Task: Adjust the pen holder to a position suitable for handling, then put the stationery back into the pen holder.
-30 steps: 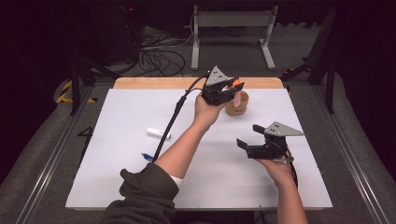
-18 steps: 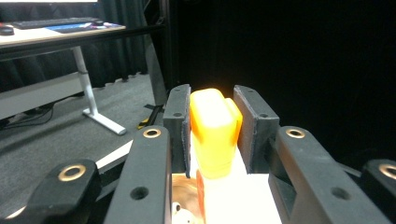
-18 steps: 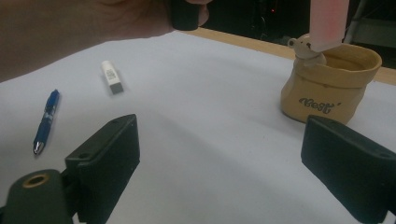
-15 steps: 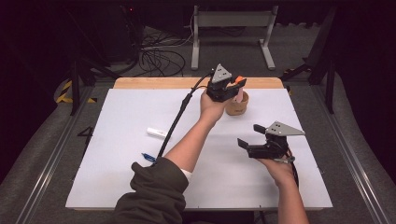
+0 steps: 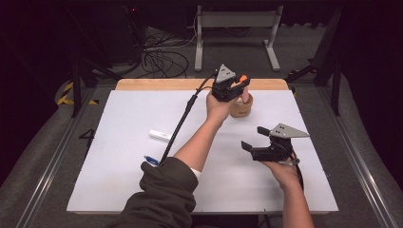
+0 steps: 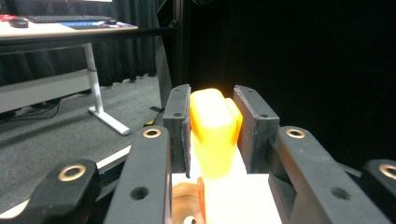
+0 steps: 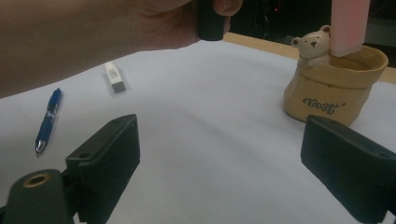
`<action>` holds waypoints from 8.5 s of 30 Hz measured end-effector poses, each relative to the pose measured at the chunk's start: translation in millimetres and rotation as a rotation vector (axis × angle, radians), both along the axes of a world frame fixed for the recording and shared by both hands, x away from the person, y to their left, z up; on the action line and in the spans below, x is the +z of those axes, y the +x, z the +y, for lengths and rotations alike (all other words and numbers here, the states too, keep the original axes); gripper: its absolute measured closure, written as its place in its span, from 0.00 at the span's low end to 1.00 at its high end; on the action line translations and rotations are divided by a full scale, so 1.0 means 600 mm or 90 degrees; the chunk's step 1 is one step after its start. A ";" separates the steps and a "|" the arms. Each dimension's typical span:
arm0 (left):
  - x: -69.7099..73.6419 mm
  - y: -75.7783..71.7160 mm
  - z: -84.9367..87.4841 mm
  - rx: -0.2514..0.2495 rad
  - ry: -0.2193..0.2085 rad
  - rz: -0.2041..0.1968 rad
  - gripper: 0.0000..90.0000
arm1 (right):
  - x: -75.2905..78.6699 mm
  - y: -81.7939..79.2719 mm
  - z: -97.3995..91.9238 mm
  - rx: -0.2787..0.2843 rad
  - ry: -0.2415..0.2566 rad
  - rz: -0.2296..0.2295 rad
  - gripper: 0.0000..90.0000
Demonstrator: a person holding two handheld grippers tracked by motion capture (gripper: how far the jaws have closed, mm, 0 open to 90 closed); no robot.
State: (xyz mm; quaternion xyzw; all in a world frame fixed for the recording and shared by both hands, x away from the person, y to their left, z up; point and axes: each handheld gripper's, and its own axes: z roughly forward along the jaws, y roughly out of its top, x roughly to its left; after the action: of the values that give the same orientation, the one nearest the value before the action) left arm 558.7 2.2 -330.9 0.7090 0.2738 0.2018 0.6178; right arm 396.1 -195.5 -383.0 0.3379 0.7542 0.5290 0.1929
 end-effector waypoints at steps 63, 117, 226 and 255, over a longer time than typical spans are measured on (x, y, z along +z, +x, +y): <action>0.016 -0.061 0.098 0.003 0.056 0.038 0.19 | -0.003 0.003 0.028 0.019 -0.010 -0.013 0.13; 0.021 -0.275 0.316 0.012 0.052 0.001 0.09 | 0.004 -0.012 0.095 0.049 -0.021 -0.029 0.12; -0.046 -0.360 0.450 0.016 0.065 0.001 0.10 | -0.081 -0.055 0.343 0.237 -0.099 0.022 0.39; -0.049 -0.357 0.454 0.017 0.067 0.005 0.10 | -0.095 -0.055 0.366 0.239 -0.189 0.061 0.58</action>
State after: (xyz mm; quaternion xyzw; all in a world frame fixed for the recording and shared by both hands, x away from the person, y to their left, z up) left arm 344.6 274.7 -360.1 0.7375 0.2751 0.2212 0.5757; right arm 363.3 23.9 -439.9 0.1845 0.8814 0.4226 0.1029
